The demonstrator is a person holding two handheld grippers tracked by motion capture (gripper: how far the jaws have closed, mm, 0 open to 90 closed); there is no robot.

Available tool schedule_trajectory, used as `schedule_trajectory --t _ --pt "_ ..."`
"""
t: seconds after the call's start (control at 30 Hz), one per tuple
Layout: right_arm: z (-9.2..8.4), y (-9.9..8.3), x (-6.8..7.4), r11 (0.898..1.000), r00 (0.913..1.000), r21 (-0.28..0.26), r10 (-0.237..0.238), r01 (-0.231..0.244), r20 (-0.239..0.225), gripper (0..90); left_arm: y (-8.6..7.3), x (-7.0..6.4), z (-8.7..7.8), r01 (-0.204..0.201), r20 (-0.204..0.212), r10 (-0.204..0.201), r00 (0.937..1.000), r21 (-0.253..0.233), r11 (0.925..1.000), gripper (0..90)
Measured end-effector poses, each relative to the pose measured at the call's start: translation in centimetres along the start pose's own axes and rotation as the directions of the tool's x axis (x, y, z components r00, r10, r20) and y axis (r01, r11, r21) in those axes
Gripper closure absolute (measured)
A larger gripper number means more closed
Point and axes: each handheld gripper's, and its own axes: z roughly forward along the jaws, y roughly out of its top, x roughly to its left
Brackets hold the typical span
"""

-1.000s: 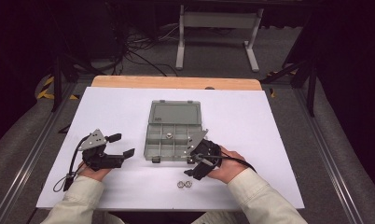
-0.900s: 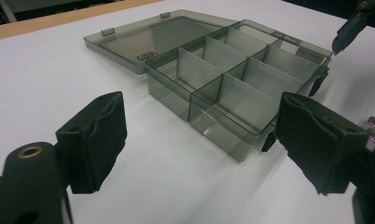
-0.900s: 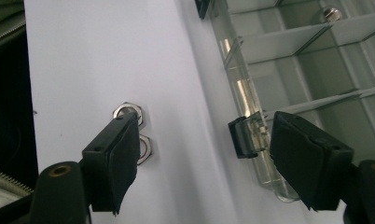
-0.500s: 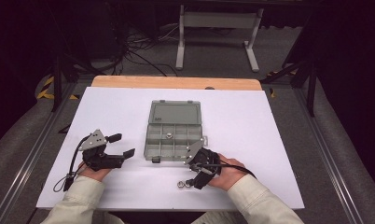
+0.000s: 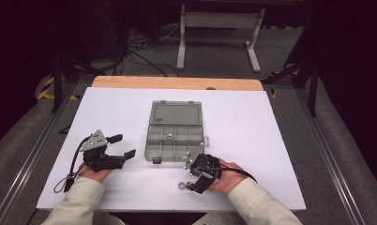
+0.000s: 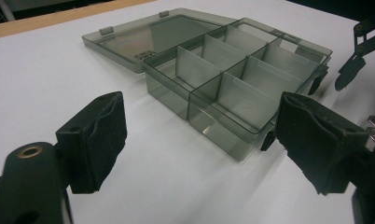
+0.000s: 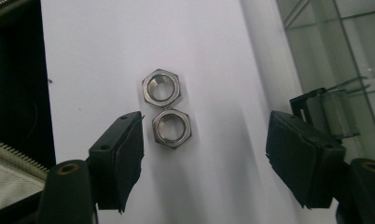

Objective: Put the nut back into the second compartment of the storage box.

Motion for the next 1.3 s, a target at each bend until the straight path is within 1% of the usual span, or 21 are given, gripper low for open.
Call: schedule_trajectory --t 0.23,0.3,0.37,0.43,0.5,0.57,0.6,0.63,0.67,0.7,0.73,0.8,0.87,1.03,1.1,1.17,1.2,1.23,1.27,1.3 --pt "0.5 -0.1 0.3 1.0 0.9997 0.006 -0.011 0.011 -0.021 32.9 0.0 0.0 0.0 0.005 0.004 -0.005 1.0 -0.001 1.0 17.4" --pt "0.7 -0.1 0.4 1.0 0.9994 0.015 -0.01 0.011 -0.032 36.8 0.0 0.0 0.0 0.005 0.002 -0.005 1.0 -0.002 1.0 17.4" --pt "0.7 -0.1 0.5 0.999 0.9992 0.021 -0.023 0.024 -0.032 39.5 -0.1 0.0 0.0 0.005 0.004 -0.005 1.0 0.0 1.0 17.4" --pt "0.8 -0.1 0.6 1.0 0.9993 0.016 -0.021 0.021 -0.032 42.6 -0.1 0.0 0.0 0.005 0.005 -0.005 1.0 0.002 1.0 17.4" --pt "0.9 -0.1 0.6 0.999 0.9989 0.013 -0.032 0.032 -0.034 45.0 -0.1 0.0 0.0 0.005 0.005 -0.005 1.0 0.003 1.0 17.4" --pt "0.9 0.0 0.6 1.0 0.9991 0.005 -0.03 0.03 -0.028 49.1 -0.1 0.0 0.0 0.006 0.005 -0.006 1.0 0.003 1.0 17.4" --pt "0.9 0.0 0.6 1.0 0.9991 0.005 -0.03 0.03 -0.028 49.1 -0.1 0.0 0.0 0.006 0.005 -0.006 1.0 0.003 1.0 17.4" --pt "0.9 0.0 0.7 0.999 0.9989 -0.003 -0.033 0.033 -0.035 55.8 -0.1 0.0 0.0 0.006 0.005 -0.006 1.0 0.003 1.0 17.4" --pt "0.9 0.0 0.7 0.999 0.9989 -0.003 -0.033 0.033 -0.035 55.8 -0.1 0.0 0.0 0.006 0.005 -0.006 1.0 0.003 1.0 17.4" --pt "0.8 0.0 0.9 0.999 0.9986 0.002 -0.036 0.036 -0.04 63.2 -0.1 0.0 0.0 0.005 0.005 -0.005 1.0 0.004 1.0 17.4" --pt "0.8 0.0 0.9 0.999 0.9986 0.002 -0.036 0.036 -0.04 63.2 -0.1 0.0 0.0 0.005 0.005 -0.005 1.0 0.004 1.0 17.4" --pt "0.8 0.1 1.0 0.999 0.9981 0.0 -0.047 0.047 -0.04 68.4 -0.1 0.0 0.0 0.005 0.005 -0.005 1.0 0.003 1.0 17.4" --pt "0.8 0.1 1.1 0.998 0.9976 0.003 -0.057 0.057 -0.039 69.1 -0.1 0.0 0.0 0.006 0.005 -0.006 1.0 0.004 1.0 17.4" --pt "0.6 0.2 1.1 0.998 0.9978 0.014 -0.056 0.056 -0.037 69.5 -0.1 0.0 0.0 0.006 0.005 -0.006 1.0 0.004 1.0 17.5" --pt "0.1 0.4 1.1 0.999 0.9976 -0.003 -0.051 0.051 -0.047 69.5 -0.1 0.0 0.0 0.005 0.006 -0.005 1.0 0.005 1.0 17.5" --pt "-0.5 0.6 1.0 0.998 0.9974 -0.013 -0.063 0.062 -0.034 69.5 -0.1 0.0 0.0 0.004 0.006 -0.004 1.0 0.005 1.0 17.5" --pt "-0.5 0.6 1.0 0.998 0.9974 -0.013 -0.063 0.062 -0.034 69.5 -0.1 0.0 0.0 -0.001 0.006 0.0 1.0 0.006 1.0 17.5" --pt "-0.9 0.7 0.9 0.999 0.9982 -0.01 -0.054 0.054 -0.025 69.5 -0.1 0.0 0.0 -0.001 0.006 0.001 1.0 0.006 1.0 17.5" --pt "-1.1 0.8 0.7 0.998 0.9975 -0.017 -0.066 0.065 -0.024 69.5 -0.1 0.0 0.0 0.004 0.007 -0.004 1.0 0.005 1.0 17.5" --pt "-1.4 0.9 0.5 0.998 0.9985 -0.022 -0.053 0.053 -0.012 69.5 -0.1 0.0 0.0 0.004 0.007 -0.004 1.0 0.005 1.0 17.5"
